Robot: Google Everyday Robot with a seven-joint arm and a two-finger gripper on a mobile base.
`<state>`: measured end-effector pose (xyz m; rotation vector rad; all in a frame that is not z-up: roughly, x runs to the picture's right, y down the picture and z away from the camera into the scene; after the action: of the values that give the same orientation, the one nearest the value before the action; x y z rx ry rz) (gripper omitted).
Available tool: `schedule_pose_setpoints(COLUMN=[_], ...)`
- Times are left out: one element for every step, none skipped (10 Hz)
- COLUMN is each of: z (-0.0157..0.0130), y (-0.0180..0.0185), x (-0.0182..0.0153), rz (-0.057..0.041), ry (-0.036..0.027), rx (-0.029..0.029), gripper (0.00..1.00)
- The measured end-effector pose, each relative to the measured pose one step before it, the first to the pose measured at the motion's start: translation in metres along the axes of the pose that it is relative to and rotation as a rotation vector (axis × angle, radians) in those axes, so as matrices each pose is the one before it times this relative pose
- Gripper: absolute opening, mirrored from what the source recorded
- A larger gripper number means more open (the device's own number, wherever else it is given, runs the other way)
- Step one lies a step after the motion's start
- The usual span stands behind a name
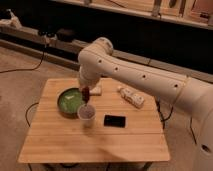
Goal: Place the pepper in the ceramic cup
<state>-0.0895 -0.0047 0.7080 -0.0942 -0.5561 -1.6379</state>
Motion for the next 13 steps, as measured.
schedule_pose_setpoints(z=[0.00462, 0.00288, 0.00395, 0.00309, 0.00370, 0.00612, 0.00384, 0.00632, 0.00297, 0.00330, 0.00414, 0.00362, 0.00284], y=[-0.00066, -0.00128, -0.00639, -0.00134, -0.00129, -0.00339, -0.00339, -0.00540, -0.00186, -0.00065, -0.00037, 0.00358, 0.00407], x=[-0.00262, -0.00085, -0.00121, -0.00123, -0.00254, -0.00483, -0.00294, -0.00469, -0.00205, -0.00210, -0.00235, -0.00196, -0.00189], rz=[-0.01005, -0.01106, -0.01508, -0.00179, -0.00054, -0.00525, -0.00608, -0.00885, -0.00367, -0.00285, -0.00496, -0.00036, -0.00764], ry=[-0.00746, -0.00016, 0.00272, 0.00438, 0.00439, -0.00239, -0.00239, -0.00649, -0.00359, -0.00408, -0.00664, -0.00598, -0.00451], rx=[-0.01872, -0.01451, -0.01636, -0.01105, -0.00784, -0.00310, -0.00179, -0.00121, -0.00096, -0.00229, -0.00413, -0.00651, -0.00602], gripper=[0.00, 0.00, 0.00, 0.00, 0.00, 0.00, 0.00, 0.00, 0.02, 0.10, 0.22, 0.32, 0.43])
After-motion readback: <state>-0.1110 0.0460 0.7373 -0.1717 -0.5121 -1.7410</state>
